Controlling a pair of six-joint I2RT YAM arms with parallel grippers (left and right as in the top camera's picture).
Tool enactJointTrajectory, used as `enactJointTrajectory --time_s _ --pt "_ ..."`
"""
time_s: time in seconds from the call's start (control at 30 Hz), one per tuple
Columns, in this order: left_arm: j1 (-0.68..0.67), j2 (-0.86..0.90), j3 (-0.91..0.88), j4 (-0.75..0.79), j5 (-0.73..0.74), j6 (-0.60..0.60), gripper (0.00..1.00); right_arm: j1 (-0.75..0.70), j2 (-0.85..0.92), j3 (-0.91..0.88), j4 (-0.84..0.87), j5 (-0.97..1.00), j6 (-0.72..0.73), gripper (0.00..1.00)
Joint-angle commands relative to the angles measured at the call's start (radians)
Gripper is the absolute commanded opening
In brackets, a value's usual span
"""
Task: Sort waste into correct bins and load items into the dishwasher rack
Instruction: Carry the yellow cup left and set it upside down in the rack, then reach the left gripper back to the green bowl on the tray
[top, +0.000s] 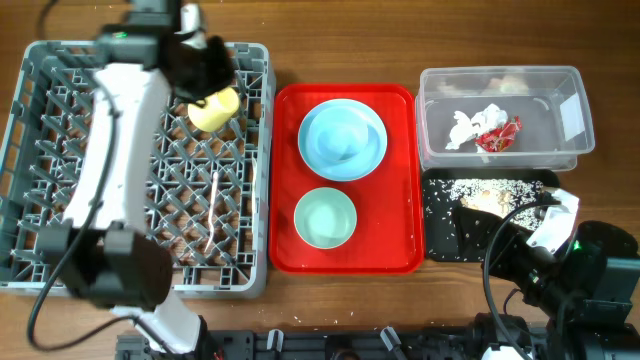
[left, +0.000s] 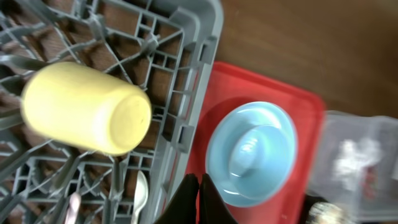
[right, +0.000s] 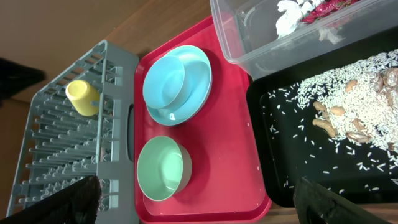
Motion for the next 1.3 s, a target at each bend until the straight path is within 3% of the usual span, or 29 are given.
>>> enactJointTrajectory --time_s 0.0,0.1,0.37,0.63,0.87,1.07,1.17,1.27 --pt "-0.037 0.111 0.001 0.012 -0.135 -0.031 0.04 0.002 -0.005 0.003 0.003 0.010 0.007 1.00" --pt "-0.010 0.181 0.001 0.008 -0.207 -0.031 0.04 0.002 -0.005 0.003 0.003 0.010 0.006 1.00" --pt "0.080 0.185 0.001 -0.047 -0.212 -0.031 0.04 0.002 -0.005 0.003 0.003 0.010 0.006 1.00" --pt "0.086 -0.043 0.048 -0.024 -0.175 -0.031 0.04 0.002 -0.005 0.003 0.003 0.010 0.007 1.00" --pt "0.086 0.047 -0.014 -0.008 -0.212 -0.031 0.04 0.002 -0.004 0.003 0.003 0.010 0.007 1.00" --pt "0.087 0.187 -0.178 0.109 -0.238 -0.031 0.05 0.002 -0.004 0.003 0.004 0.010 0.006 1.00" --pt "0.087 0.194 -0.174 0.111 -0.257 -0.027 0.04 0.002 -0.005 0.003 0.004 0.010 0.006 1.00" --pt "0.085 0.102 -0.051 0.029 -0.237 -0.027 0.04 0.002 -0.005 0.003 0.004 0.010 0.007 1.00"
